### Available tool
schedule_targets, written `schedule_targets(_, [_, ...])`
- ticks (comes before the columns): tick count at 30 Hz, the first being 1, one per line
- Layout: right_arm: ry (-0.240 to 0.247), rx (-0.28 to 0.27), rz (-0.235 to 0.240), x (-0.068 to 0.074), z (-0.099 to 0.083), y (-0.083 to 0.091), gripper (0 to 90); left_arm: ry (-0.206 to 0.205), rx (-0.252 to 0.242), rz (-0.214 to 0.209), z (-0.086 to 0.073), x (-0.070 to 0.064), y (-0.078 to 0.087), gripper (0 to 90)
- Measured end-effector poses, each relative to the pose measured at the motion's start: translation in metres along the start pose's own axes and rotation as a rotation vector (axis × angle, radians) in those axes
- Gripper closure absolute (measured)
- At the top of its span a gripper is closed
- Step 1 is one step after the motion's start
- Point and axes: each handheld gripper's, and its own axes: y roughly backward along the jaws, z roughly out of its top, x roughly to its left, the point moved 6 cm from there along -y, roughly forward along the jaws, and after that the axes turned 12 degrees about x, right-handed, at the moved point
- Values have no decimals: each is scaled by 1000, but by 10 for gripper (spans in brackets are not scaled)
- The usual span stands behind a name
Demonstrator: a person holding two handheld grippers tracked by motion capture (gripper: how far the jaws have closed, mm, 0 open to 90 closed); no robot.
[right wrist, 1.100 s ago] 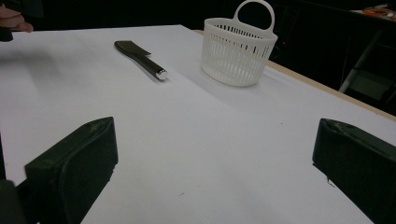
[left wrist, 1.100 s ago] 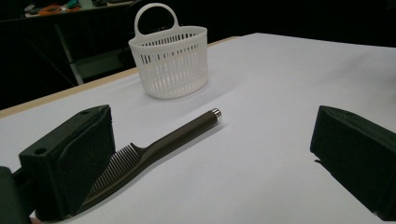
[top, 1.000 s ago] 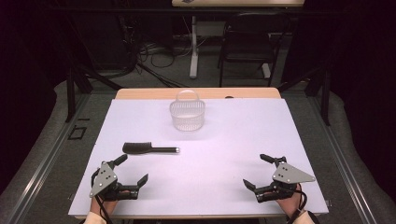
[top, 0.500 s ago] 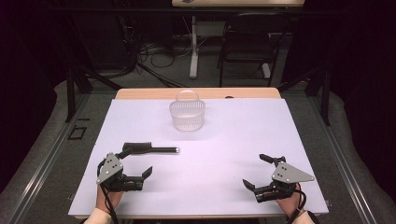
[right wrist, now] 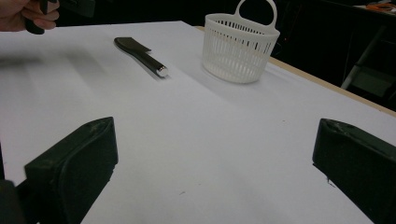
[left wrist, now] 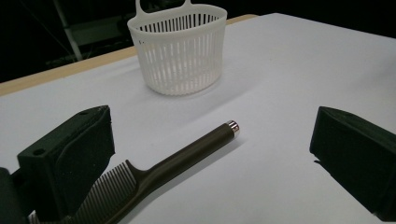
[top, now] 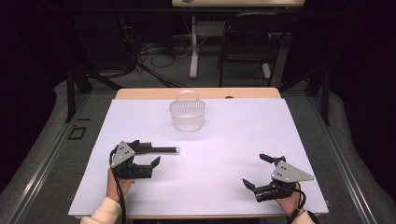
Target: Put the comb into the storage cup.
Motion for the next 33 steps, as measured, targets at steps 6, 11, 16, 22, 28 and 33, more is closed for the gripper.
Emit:
schedule_targets(6, [-2, 3, 0, 0, 0, -1, 0, 17, 20, -1, 6, 2, -11, 0])
schedule_targets(11, [-7, 9, -2, 0, -1, -1, 0, 6, 42, -1, 9, 2, -24, 0])
schedule_targets(16, [-11, 12, -4, -1, -1, -1, 0, 20, 59, -10, 14, 3, -33, 0])
schedule_targets(22, [-12, 16, -8, -2, -1, -2, 0, 25, 93, -15, 20, 1, -43, 0])
schedule_targets(28, [-14, 27, -19, -3, -2, -2, 0, 43, 122, 3, 23, 4, -51, 0])
schedule_targets(33, [-21, 26, -22, -4, -2, -2, 0, 56, 141, 4, 25, 7, -59, 0])
